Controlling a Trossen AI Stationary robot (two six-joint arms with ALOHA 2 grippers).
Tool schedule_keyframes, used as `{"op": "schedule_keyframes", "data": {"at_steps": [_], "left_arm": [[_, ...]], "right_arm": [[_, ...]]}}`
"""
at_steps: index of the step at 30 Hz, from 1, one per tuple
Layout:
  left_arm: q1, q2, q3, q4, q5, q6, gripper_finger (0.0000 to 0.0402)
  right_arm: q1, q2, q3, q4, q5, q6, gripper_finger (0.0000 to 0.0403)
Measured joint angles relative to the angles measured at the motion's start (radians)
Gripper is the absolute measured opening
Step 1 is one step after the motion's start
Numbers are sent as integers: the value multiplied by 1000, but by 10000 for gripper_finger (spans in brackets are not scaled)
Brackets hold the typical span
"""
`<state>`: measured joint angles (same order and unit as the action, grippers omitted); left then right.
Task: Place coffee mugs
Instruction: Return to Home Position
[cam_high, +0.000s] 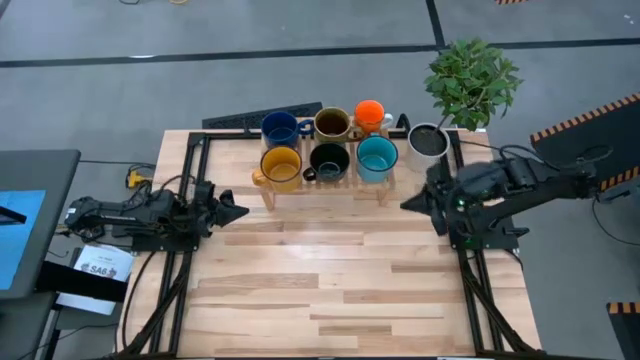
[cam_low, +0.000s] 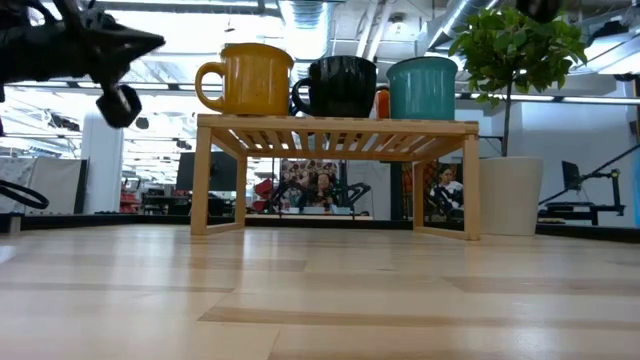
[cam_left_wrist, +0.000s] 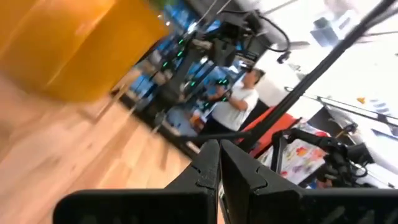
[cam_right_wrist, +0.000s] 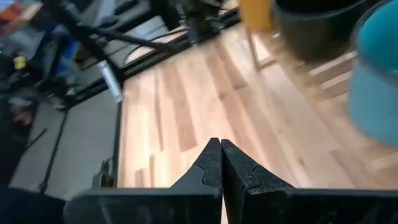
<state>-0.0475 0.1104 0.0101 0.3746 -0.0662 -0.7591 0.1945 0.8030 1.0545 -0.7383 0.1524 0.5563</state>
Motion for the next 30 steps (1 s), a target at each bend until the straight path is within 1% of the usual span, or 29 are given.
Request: {"op": "schedule_keyframes", "data": {"at_steps": [2,4,6,9,11,14,16,18,20,21,24,25,28,30], "left_arm": [[0,0,0,-50,0,-22,0],[0,0,-1,-112,-11,8,0],[0,1,-1,-162,-61,53,0],[0,1,-2,-212,-131,57,0],[0,1,-2,-212,-158,63,0],[0,0,-2,-190,-197,159,0],[0,0,-2,-192,-244,227,0],[0,1,-3,-212,-323,258,0],[1,1,-3,-232,-388,310,0],[1,0,-3,-237,-391,363,0],[0,0,-3,-235,-327,560,0],[0,1,-3,-232,-318,602,0],[0,0,-3,-225,-309,681,0],[0,0,-3,-227,-294,700,0]], "right_arm": [[40,-79,-94,47,3,-6,16],[73,-163,-195,120,3,-8,16],[96,-258,-289,167,3,-16,16],[102,-396,-407,241,6,-37,16],[98,-485,-481,299,20,-65,16],[98,-607,-585,420,33,-103,16],[98,-673,-645,491,33,-110,16],[100,-729,-693,520,33,-110,16],[100,-771,-725,545,33,-110,16],[100,-792,-736,544,33,-108,16],[100,-800,-753,526,33,-81,16],[100,-801,-755,517,32,-80,16],[100,-800,-751,517,31,-79,20],[100,-801,-753,504,31,-89,26]]}}
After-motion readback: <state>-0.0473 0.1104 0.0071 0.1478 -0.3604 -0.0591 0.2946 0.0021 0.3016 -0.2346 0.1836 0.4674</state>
